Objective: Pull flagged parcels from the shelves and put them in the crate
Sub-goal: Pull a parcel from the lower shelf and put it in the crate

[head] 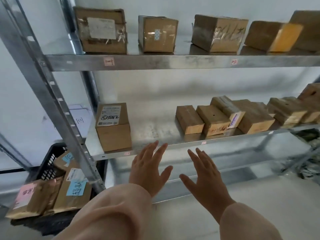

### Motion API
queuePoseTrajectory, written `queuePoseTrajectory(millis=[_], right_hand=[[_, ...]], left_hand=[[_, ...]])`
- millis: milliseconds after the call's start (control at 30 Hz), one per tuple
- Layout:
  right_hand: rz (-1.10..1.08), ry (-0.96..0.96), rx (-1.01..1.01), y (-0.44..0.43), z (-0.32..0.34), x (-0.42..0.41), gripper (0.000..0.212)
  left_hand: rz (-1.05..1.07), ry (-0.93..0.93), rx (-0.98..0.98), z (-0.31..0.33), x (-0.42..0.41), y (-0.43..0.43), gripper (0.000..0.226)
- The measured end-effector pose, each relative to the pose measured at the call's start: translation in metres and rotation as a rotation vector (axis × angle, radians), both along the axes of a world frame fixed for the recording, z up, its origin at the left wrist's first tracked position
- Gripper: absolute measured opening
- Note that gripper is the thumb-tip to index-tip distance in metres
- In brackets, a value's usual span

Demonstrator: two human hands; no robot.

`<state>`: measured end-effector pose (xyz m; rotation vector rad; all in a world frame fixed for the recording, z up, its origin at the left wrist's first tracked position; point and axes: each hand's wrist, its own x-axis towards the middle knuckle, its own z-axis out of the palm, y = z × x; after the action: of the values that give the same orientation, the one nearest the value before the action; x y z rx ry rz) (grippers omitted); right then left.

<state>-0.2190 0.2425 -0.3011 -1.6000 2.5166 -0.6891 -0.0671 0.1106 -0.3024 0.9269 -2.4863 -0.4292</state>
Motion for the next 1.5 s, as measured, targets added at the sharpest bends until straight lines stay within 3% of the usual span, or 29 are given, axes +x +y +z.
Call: queuePoseTrajectory(millis=[433, 733, 1033, 1167, 1300, 1433, 1500], right_hand=[[-0.109, -0.029, 0.088, -0.033, -0.020, -0.105, 0.076], [-0.172, -0.015, 0.075, -0.098, -0.021, -0.176, 0.069], [-0.133, -0.066, 0.055, -0.117, -0.029, -0.195, 0.062], [-0.056, -0.135, -0.051, -0.141, -0.027, -0.196, 0.061], [-0.053, -0.249, -0.015, -0.180, -0.031, -0.201, 0.062], [0.019, -0.409, 0.072, -0.202, -0.035, -0.199, 0.059], [0.096, -0.436, 0.048, -0.202, -0.033, -0.189, 0.051]], left_hand=[[-0.058, 0.030, 0.202, -0.024, -0.142, -0.057, 0.068], [-0.104, -0.093, 0.358, -0.051, -0.238, -0.134, 0.072], [-0.184, -0.254, 0.126, -0.075, -0.275, -0.170, 0.061], [-0.078, -0.098, 0.317, -0.084, -0.241, -0.165, 0.055], [-0.052, 0.103, 0.704, -0.075, -0.228, -0.161, 0.034], [0.039, 0.236, 0.898, -0.060, -0.224, -0.162, 0.043], [0.113, 0.326, 1.012, -0.052, -0.224, -0.167, 0.062]])
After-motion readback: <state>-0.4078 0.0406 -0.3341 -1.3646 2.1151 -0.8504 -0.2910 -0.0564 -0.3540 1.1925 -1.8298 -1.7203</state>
